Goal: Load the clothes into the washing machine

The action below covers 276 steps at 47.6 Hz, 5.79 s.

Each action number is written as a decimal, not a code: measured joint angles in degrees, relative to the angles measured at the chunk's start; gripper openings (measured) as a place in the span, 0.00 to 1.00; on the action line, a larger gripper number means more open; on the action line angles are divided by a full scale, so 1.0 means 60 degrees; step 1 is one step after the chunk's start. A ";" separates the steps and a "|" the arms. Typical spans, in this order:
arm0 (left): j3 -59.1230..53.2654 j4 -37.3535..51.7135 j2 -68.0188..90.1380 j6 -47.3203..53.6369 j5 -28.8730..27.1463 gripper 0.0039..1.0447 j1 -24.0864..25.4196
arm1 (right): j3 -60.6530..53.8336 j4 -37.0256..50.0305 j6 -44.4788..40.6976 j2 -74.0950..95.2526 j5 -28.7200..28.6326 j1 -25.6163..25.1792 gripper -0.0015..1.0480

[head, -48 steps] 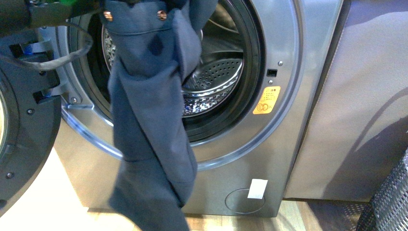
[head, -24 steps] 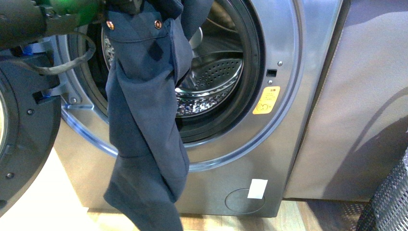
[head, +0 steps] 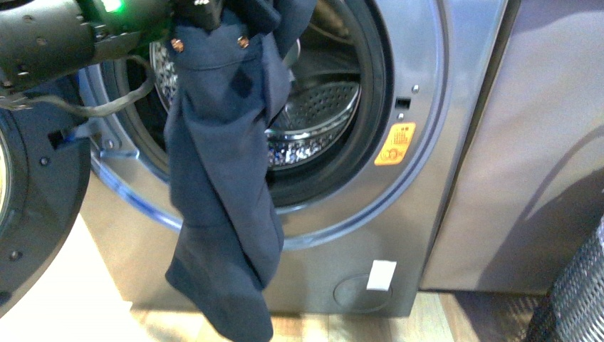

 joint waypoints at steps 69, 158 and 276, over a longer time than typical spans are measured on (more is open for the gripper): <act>0.6961 -0.2186 0.6579 0.0678 -0.1038 0.10 0.0270 | -0.4972 -0.0882 -0.0025 -0.5854 -0.2962 -0.3075 0.02; 1.9373 -1.0641 1.2123 0.3034 -0.2692 0.95 0.0499 | -0.4965 -0.3432 -0.0025 -0.8353 -0.2965 -0.3075 0.02; -0.4142 -0.7726 -0.9278 0.0871 -0.2998 0.40 0.0758 | -0.4965 -0.3432 -0.0025 -0.8353 -0.2965 -0.3075 0.02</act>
